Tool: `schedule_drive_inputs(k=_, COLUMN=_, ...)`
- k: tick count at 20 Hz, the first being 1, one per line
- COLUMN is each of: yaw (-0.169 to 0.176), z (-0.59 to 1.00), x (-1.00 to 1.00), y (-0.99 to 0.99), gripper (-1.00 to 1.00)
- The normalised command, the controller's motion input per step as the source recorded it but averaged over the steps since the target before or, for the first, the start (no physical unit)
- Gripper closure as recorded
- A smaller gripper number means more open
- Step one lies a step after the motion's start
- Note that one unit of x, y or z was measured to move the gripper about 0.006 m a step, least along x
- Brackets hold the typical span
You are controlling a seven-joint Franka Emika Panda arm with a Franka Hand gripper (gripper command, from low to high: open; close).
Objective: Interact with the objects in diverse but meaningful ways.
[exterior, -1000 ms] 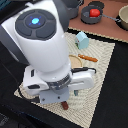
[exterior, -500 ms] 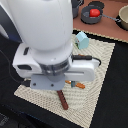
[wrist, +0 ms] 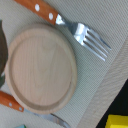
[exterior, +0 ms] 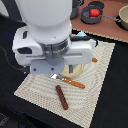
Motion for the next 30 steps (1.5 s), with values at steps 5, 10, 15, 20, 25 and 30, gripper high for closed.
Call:
schedule_drive_inputs(k=5, yaw=0.062, z=0.00, x=-0.52, y=0.57, gripper=-1.00)
schedule_drive_inputs(k=10, yaw=0.051, z=-0.03, x=-0.60, y=0.62, gripper=-1.00)
schedule_drive_inputs(k=15, yaw=0.034, z=-0.15, x=-0.80, y=0.64, gripper=-1.00)
schedule_drive_inputs(k=20, yaw=0.021, z=-0.19, x=-0.90, y=0.63, gripper=-1.00)
schedule_drive_inputs(k=25, yaw=0.014, z=-0.22, x=-0.97, y=0.61, gripper=-1.00)
schedule_drive_inputs(k=30, yaw=0.016, z=-0.21, x=-1.00, y=0.54, gripper=-1.00)
